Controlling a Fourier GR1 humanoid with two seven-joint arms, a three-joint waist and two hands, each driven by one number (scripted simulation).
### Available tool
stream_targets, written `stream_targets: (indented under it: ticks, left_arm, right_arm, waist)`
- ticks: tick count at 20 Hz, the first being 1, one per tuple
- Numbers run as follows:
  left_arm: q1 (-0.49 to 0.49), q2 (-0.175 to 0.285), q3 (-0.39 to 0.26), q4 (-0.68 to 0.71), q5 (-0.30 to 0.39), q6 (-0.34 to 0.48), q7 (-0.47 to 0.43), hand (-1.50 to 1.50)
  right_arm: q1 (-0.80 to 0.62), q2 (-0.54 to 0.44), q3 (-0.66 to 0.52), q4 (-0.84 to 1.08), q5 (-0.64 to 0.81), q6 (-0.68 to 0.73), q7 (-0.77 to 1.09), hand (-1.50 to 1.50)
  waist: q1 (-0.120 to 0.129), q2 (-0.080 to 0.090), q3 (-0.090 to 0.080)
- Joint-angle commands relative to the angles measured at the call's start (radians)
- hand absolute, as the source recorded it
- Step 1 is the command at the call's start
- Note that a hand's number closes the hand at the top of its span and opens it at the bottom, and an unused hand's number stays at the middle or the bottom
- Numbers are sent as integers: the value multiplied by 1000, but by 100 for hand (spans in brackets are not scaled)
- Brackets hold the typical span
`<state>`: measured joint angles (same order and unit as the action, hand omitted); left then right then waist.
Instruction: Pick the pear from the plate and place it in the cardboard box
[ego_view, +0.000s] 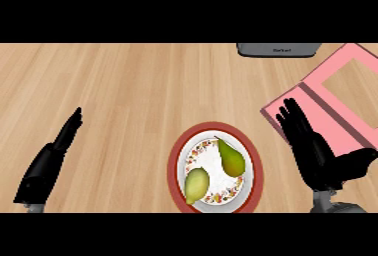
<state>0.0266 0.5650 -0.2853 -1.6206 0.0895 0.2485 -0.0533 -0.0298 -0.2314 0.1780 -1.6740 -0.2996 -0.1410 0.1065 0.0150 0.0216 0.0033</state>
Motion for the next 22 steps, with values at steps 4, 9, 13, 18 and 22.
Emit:
stream_targets:
  ticks: [4, 9, 13, 18, 22]
  left_arm:
    - [-32, -69, 104, -11, 192, -46, 89, 0]
    - [-14, -101, 157, -26, 340, -86, 159, 0]
    - [-74, -93, 212, 41, 365, -102, 185, 0]
    - [-31, -85, 226, -8, 360, -106, 182, 0]
    - [-52, -83, 240, 64, 383, -144, 173, 0]
  right_arm:
    - [-247, -57, -19, 146, -123, 221, 87, -150]
    - [-259, -45, -106, 240, 72, 87, -216, -150]
    - [-271, -84, -93, 290, 43, 301, -429, -150]
    - [-333, -246, -32, 276, 143, 433, -357, -150]
    - [-365, -378, 109, 180, 343, 462, -208, -150]
  waist:
    - [35, -11, -2]
    - [22, -14, -1]
    - [-5, -17, -2]
    - [5, -23, -4]
    - [-9, -26, -8]
